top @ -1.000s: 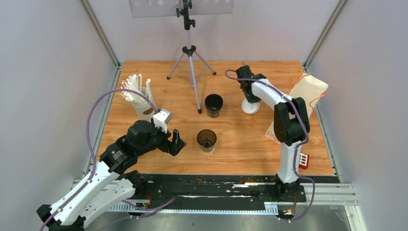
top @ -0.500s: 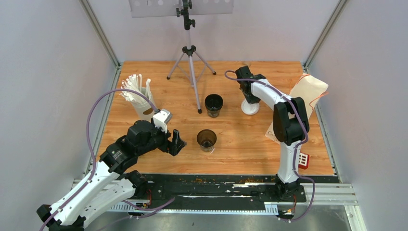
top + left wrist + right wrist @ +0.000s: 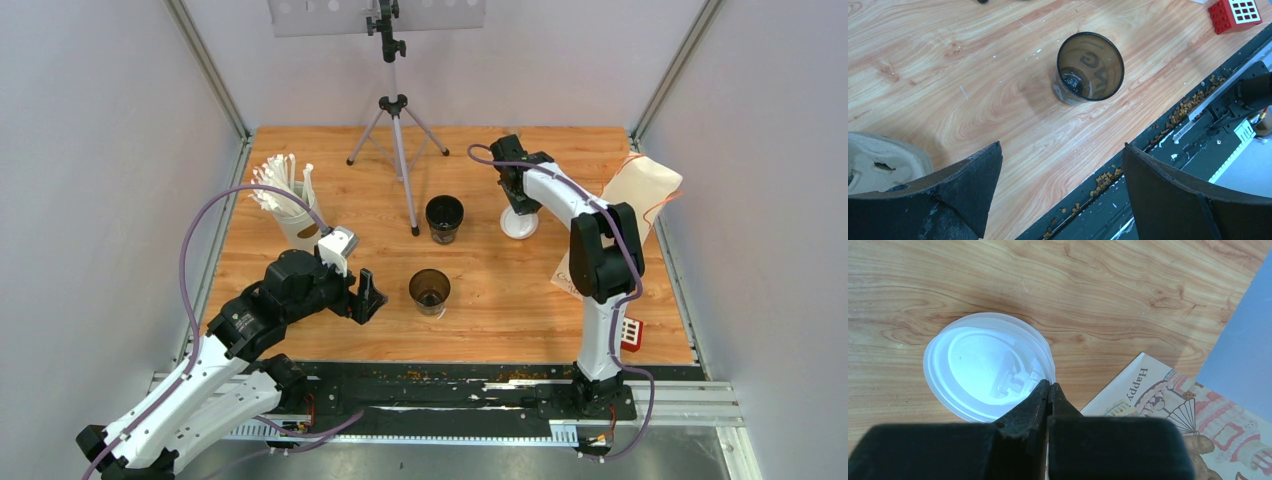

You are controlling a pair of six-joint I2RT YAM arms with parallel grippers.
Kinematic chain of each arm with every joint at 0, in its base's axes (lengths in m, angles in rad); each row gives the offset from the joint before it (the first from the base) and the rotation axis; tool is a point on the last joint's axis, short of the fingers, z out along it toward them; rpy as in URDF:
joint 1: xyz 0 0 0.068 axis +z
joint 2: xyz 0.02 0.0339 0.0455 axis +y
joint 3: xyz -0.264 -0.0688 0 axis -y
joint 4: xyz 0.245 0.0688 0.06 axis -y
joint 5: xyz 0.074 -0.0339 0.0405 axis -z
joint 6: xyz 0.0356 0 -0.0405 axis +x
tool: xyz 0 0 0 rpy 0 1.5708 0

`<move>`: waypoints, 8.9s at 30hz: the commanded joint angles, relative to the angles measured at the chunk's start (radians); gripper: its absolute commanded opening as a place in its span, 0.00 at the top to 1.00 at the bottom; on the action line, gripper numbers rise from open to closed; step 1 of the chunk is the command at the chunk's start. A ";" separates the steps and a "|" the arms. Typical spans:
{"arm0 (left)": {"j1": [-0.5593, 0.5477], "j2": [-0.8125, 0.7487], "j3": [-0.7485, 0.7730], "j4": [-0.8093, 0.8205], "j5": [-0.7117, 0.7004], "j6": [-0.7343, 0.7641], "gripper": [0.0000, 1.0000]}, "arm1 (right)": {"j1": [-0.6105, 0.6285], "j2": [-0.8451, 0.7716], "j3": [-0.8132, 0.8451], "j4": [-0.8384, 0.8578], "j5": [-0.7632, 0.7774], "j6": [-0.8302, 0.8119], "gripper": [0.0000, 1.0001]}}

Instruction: Pack the takeout coffee

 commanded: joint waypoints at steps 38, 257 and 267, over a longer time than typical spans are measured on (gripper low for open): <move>-0.003 0.007 -0.008 0.039 0.010 0.028 0.04 | 0.022 -0.137 0.133 -0.130 -0.024 0.031 1.00; 0.307 0.302 0.063 0.255 0.257 -0.347 0.24 | 0.668 -0.667 -0.591 0.453 -0.456 -0.205 0.15; 0.307 0.327 -0.018 0.332 0.322 -0.354 0.23 | 0.708 -0.594 -0.581 0.439 -0.335 -0.210 0.13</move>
